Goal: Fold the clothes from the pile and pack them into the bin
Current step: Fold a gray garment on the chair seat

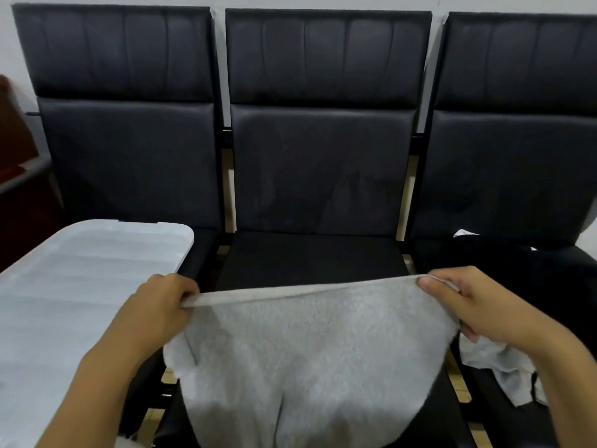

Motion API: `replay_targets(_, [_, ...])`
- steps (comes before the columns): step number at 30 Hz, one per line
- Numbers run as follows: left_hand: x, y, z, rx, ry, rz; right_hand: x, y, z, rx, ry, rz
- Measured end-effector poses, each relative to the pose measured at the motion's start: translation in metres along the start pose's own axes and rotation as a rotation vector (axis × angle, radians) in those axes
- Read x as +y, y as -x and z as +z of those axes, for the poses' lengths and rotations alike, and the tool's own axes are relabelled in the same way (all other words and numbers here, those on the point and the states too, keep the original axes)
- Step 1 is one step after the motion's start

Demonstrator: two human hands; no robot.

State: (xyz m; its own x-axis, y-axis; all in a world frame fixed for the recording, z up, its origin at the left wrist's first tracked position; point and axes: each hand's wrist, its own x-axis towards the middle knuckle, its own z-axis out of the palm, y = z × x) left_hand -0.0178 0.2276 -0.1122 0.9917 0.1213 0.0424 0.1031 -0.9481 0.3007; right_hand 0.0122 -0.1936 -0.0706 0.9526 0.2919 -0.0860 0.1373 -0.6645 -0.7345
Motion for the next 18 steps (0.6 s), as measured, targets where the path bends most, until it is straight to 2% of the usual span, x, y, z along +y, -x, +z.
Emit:
replay_targets(3, [-0.003,-0.002,-0.003,-0.015,-0.172,-0.207,0.002,0.020,-0.026,-0.145,-0.099,0.086])
replay_targets(6, [-0.010,-0.006,0.001,-0.215,-0.230,-0.266,0.008,0.028,-0.038,-0.216,-0.053,0.164])
replay_targets(8, [-0.007,-0.010,0.006,-0.345,-0.285,-0.279,0.016,0.020,-0.034,-0.141,0.036,0.209])
replay_targets(9, [-0.004,-0.014,0.008,-0.325,-0.291,-0.285,0.020,0.012,-0.030,-0.079,0.032,0.234])
replay_targets(12, [0.011,-0.039,0.000,0.038,-0.051,-0.289,0.017,-0.020,-0.016,0.162,-0.003,0.199])
replay_targets(15, [0.032,-0.051,-0.036,0.480,0.261,-0.107,0.001,-0.042,-0.032,0.602,0.121,-0.111])
replay_targets(17, [0.048,-0.041,-0.068,0.733,0.398,0.041,-0.021,-0.039,-0.045,0.881,-0.006,-0.343])
replay_targets(18, [0.056,-0.033,-0.081,0.823,0.460,0.108,-0.033,-0.032,-0.050,0.969,-0.057,-0.423])
